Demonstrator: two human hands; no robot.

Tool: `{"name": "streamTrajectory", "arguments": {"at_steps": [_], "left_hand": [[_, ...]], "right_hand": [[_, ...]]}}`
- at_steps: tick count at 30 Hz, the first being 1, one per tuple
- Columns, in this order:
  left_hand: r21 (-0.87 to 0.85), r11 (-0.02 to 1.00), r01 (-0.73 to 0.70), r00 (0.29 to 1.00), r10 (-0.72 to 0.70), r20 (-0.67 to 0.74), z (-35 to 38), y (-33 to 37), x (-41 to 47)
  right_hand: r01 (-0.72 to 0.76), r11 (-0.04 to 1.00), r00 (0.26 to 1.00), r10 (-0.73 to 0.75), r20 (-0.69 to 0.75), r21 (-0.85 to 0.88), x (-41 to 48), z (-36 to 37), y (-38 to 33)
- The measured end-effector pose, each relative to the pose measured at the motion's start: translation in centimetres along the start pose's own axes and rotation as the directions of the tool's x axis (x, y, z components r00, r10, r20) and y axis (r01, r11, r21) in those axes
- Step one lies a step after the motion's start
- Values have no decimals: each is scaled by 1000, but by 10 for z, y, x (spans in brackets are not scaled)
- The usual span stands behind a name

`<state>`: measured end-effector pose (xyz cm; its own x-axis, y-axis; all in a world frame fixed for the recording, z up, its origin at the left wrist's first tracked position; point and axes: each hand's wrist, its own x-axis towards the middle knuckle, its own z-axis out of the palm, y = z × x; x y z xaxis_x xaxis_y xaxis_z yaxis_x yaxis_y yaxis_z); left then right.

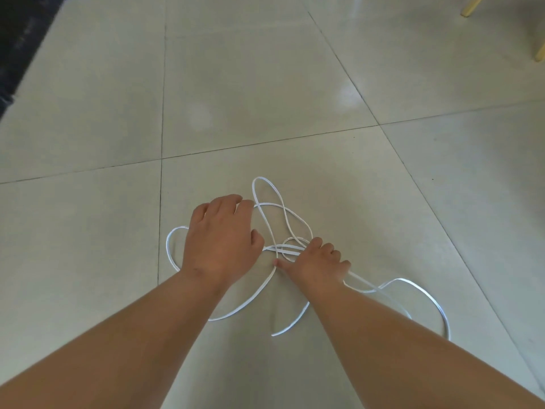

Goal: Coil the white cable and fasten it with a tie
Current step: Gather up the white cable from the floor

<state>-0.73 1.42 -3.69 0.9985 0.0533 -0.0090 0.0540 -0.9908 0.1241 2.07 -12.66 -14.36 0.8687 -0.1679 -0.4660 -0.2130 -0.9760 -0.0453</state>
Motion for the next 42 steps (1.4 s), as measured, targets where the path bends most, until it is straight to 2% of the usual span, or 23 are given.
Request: {"name": "streamTrajectory", "arguments": {"at_steps": [13, 22, 26, 32, 38, 42], "left_hand": [[-16, 1000, -20, 998, 19, -61, 8, -11, 3], [-11, 1000, -5, 999, 4, -52, -1, -26, 4], [-14, 1000, -20, 998, 19, -66, -14, -22, 11], [3, 999, -39, 993, 39, -112, -64, -8, 21], [2, 1000, -7, 993, 7, -120, -177, 24, 25], [4, 999, -48, 984, 48, -174, -279, 53, 32]], "right_hand": [[-17, 1000, 998, 18, 57, -20, 0, 9, -25], [92, 985, 989, -107, 98, 147, 4, 6, -24], [203, 973, 971, -214, 107, 110, 1, -14, -21], [428, 903, 903, -429, -6, -29, -16, -91, -13], [502, 858, 853, -512, -102, -107, -65, -222, 5], [514, 844, 834, -534, -139, -155, -113, -330, 15]]}}
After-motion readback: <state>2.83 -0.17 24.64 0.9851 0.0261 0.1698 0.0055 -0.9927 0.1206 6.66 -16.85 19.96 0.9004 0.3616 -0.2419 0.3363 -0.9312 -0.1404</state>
